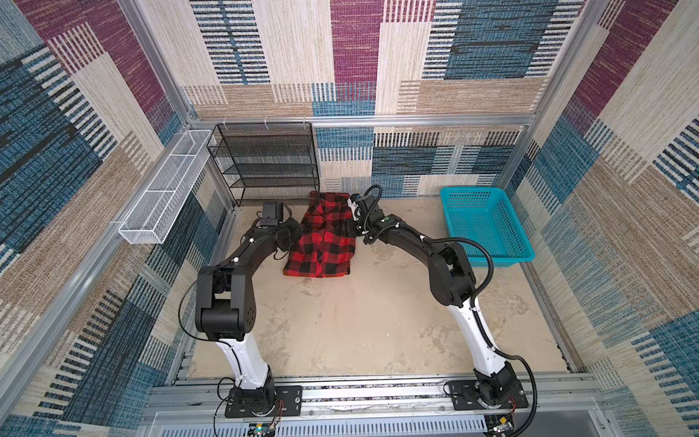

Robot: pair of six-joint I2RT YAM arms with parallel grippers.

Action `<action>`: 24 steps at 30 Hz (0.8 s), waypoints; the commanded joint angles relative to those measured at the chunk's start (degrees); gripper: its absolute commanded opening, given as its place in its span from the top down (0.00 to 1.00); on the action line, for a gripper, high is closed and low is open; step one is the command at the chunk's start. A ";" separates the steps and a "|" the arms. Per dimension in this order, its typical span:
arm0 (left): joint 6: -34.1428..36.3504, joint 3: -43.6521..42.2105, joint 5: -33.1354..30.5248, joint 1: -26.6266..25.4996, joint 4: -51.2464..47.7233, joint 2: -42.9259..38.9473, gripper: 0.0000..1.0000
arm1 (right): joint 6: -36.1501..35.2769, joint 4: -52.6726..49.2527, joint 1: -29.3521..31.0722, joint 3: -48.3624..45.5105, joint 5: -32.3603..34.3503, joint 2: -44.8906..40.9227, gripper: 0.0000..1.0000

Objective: Fold and stack the long sleeve shirts

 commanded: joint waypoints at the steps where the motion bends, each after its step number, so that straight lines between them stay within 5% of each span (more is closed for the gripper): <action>1: 2.75 -1.34 0.80 -0.08 0.04 -2.63 0.89 | 2.47 5.95 1.45 -8.31 -2.38 -8.20 0.50; 4: 1.42 -2.80 4.48 -0.33 4.16 -1.78 0.94 | 5.56 8.98 2.53 -14.23 -6.87 -10.94 0.63; 9: -0.92 -2.43 6.57 -0.71 9.89 4.74 1.00 | 10.09 13.37 3.27 -16.73 -11.89 -8.86 0.69; 24: 1.01 4.34 -3.92 -0.67 8.17 18.73 1.00 | 16.02 18.08 3.59 -20.97 -14.67 1.05 0.77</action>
